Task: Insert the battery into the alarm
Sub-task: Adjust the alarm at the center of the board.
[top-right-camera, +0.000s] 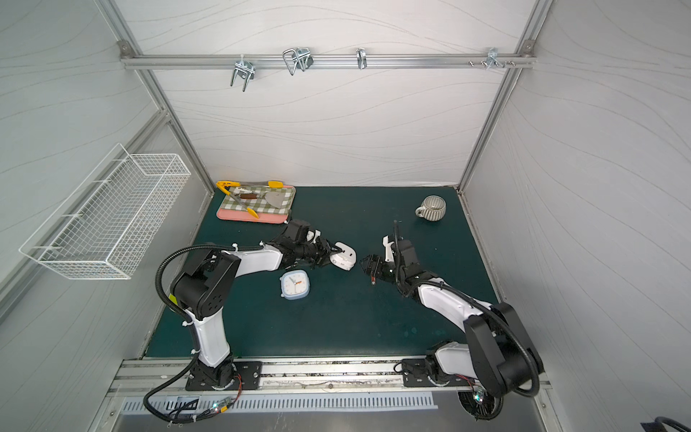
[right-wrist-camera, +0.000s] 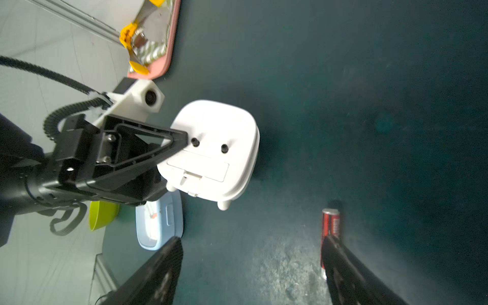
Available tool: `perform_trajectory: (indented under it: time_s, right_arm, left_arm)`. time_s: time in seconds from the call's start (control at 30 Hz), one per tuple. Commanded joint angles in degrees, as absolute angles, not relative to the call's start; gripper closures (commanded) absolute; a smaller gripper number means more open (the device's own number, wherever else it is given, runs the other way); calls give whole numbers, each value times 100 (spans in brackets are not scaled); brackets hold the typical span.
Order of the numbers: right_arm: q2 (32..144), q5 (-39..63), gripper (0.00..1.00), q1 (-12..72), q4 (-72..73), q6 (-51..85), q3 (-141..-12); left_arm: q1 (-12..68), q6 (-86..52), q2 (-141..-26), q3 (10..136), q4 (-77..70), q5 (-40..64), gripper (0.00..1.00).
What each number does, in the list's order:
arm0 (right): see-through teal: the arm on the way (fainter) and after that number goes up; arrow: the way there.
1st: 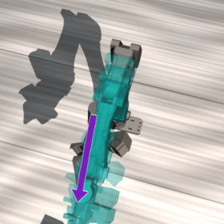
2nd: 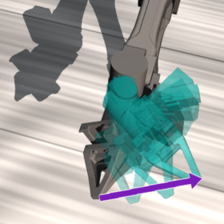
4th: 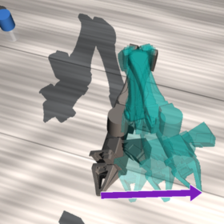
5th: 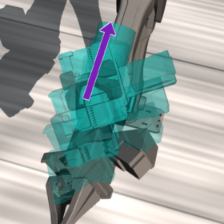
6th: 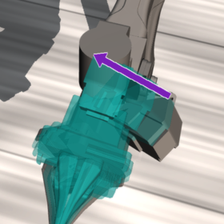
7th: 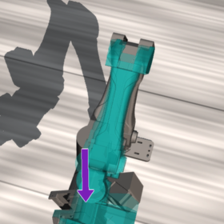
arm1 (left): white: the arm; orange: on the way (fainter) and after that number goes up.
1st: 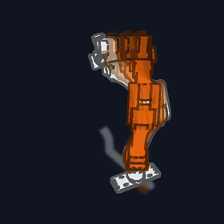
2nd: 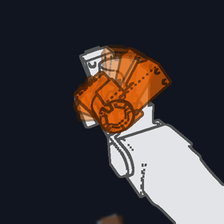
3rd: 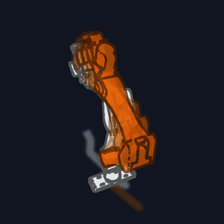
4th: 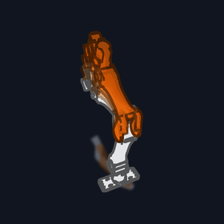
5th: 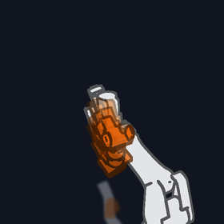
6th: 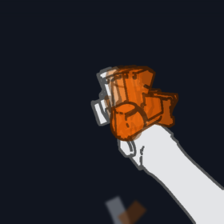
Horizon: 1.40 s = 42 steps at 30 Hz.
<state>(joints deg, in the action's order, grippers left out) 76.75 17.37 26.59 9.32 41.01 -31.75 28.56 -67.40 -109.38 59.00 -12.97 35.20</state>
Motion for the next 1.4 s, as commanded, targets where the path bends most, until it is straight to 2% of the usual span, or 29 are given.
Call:
perform_trajectory:
  time_s: [0.0,0.17,0.33,0.5,0.57,0.9,1.1,1.23,1.3,1.37]
  right_arm:
    - [8235,2651,17,2625,1527,4897,-3456]
    - [8970,2839,18,2610,1819,5001,-3907]
    - [9379,2779,18,2510,1924,4997,-4206]
    - [9957,2984,19,2335,2070,5033,-4531]
    - [10135,3064,19,2312,2097,5021,-4643]
    - [10137,2997,20,2277,1661,4672,-4839]
    - [9916,2830,20,2259,1393,4543,-4815]
    - [10122,3054,27,2259,1326,4601,-5065]
    - [10268,3203,31,2267,1229,4635,-5229]
    - [10414,3329,35,2268,1180,4658,-5356]
  left_arm:
    - [2892,-6530,-11130,6048,-1512,3513,68]
    - [2892,-6530,-11189,6012,-1503,3542,60]
    - [2892,-6489,-11205,6011,-1409,3527,44]
    - [2892,-6398,-11250,6094,-1245,3498,36]
    - [2892,-6399,-11265,6100,-1209,3507,31]
    - [2892,-6039,-10865,6034,-506,3244,1]
    - [2892,-5787,-10608,6011,-88,3033,1]
    - [2958,-5965,-10661,6047,-169,3267,28]
    - [3010,-5992,-10652,6030,-167,3304,33]
    - [3049,-6032,-10635,5988,-204,3322,33]
